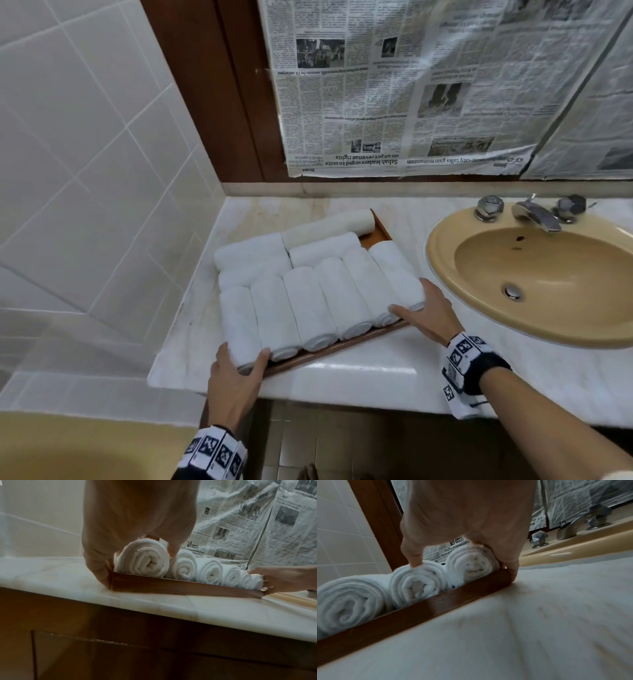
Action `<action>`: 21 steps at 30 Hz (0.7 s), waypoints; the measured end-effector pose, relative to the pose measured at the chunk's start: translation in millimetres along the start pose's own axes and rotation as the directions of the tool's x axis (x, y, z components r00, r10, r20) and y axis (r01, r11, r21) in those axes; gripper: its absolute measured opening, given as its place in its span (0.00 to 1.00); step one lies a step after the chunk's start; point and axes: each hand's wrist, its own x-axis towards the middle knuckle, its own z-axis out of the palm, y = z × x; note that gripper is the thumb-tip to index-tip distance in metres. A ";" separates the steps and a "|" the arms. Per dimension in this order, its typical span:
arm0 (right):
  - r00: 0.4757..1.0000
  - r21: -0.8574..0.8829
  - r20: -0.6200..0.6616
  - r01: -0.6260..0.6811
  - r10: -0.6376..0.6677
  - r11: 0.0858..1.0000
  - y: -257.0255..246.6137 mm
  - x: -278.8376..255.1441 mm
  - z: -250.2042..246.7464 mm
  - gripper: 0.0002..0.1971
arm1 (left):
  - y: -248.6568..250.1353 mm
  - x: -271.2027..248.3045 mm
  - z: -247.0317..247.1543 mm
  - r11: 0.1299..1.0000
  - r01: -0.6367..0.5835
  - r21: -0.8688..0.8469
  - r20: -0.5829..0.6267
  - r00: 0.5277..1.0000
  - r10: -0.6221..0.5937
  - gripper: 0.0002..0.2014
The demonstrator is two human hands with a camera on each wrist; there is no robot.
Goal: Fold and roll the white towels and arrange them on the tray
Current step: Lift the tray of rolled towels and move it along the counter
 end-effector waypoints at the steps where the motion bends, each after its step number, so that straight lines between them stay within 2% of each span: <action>1: 1.000 -0.011 0.016 0.009 -0.009 1.000 -1.5 7.6 -2.8 0.57 | 3.9 -6.7 2.9 1.000 0.011 0.007 -0.018 1.000 -0.011 0.51; 5: 0.995 -0.065 0.057 0.079 -0.076 0.995 -11.4 46.4 -7.7 0.58 | 18.6 -26.3 11.6 0.995 0.097 0.019 -0.038 0.995 -0.097 0.51; 10: 0.981 -0.089 0.115 0.168 -0.157 0.982 -30.2 78.5 -6.7 0.55 | 21.9 -28.7 16.3 0.987 0.160 -0.026 -0.013 0.987 -0.160 0.54; 14: 0.996 -0.023 0.055 0.076 -0.075 0.997 -22.8 74.2 2.3 0.61 | -5.1 -19.5 5.8 0.993 0.071 -0.092 0.058 0.996 -0.066 0.48; 16: 0.999 0.057 -0.016 0.036 -0.035 0.998 -19.8 55.0 9.4 0.57 | -12.2 -18.6 -8.5 0.993 0.023 -0.120 0.122 0.993 -0.009 0.42; 18: 0.995 0.141 -0.089 0.045 -0.032 0.989 -16.9 31.6 22.3 0.50 | -13.9 -17.6 -20.1 0.989 -0.013 -0.146 0.206 0.978 0.043 0.37; 19: 0.996 0.162 -0.091 0.035 -0.020 0.986 -15.2 19.6 31.8 0.51 | -14.8 -16.1 -25.1 0.988 -0.020 -0.154 0.246 0.967 0.058 0.38; 21: 0.999 0.175 -0.044 0.006 0.002 0.985 -12.9 -3.0 56.2 0.58 | -23.9 -6.0 -28.8 0.993 -0.061 -0.103 0.269 0.959 0.086 0.43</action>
